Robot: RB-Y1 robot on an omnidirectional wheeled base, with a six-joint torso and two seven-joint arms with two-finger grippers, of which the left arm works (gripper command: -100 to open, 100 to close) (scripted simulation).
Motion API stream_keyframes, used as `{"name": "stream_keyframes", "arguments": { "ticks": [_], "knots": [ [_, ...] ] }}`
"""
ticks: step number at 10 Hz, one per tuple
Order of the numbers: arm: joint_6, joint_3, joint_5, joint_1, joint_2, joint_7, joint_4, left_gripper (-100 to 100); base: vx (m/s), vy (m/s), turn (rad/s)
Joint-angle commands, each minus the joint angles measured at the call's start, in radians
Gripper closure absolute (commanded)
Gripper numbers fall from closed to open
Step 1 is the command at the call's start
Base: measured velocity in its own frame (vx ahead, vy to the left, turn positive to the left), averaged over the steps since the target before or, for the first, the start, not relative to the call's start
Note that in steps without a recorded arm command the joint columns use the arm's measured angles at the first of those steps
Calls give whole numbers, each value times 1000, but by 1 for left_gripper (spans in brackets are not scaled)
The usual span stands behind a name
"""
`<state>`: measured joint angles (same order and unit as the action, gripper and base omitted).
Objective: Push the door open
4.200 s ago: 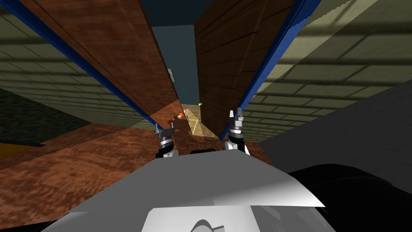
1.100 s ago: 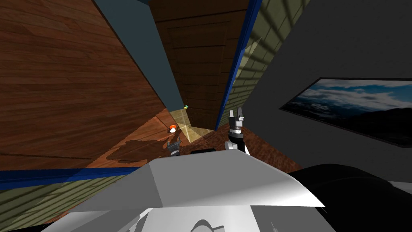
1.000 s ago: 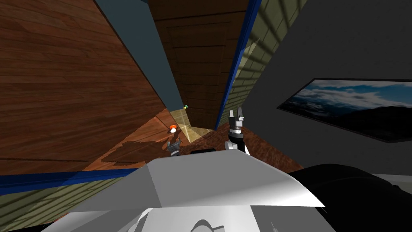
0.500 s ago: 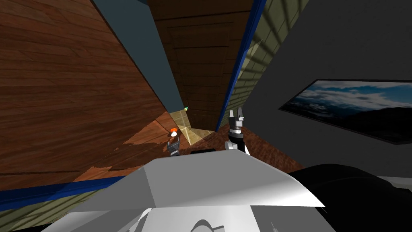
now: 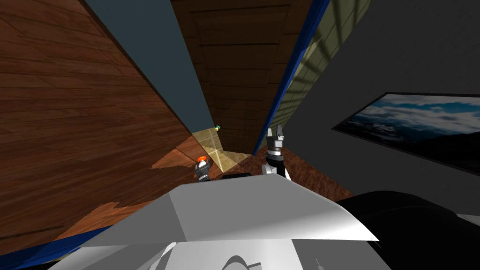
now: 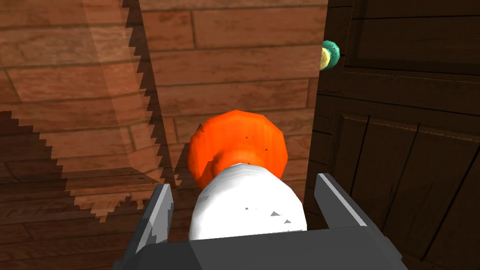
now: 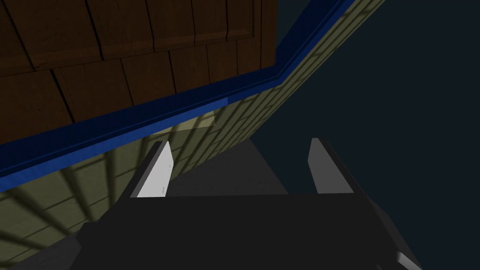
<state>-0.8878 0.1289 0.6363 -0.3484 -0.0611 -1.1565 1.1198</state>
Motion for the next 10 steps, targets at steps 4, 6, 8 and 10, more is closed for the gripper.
{"name": "stream_keyframes", "arguments": {
  "ticks": [4,6,8,10],
  "knots": [
    [0,0,0,-1,0,0,0,100,-12,-1,-3],
    [0,0,0,-1,0,0,0,100,0,0,0],
    [-12,-34,28,39,-6,24,-29,100,143,35,1],
    [-22,-58,49,66,-6,42,-52,100,168,63,-6]
  ]
}}
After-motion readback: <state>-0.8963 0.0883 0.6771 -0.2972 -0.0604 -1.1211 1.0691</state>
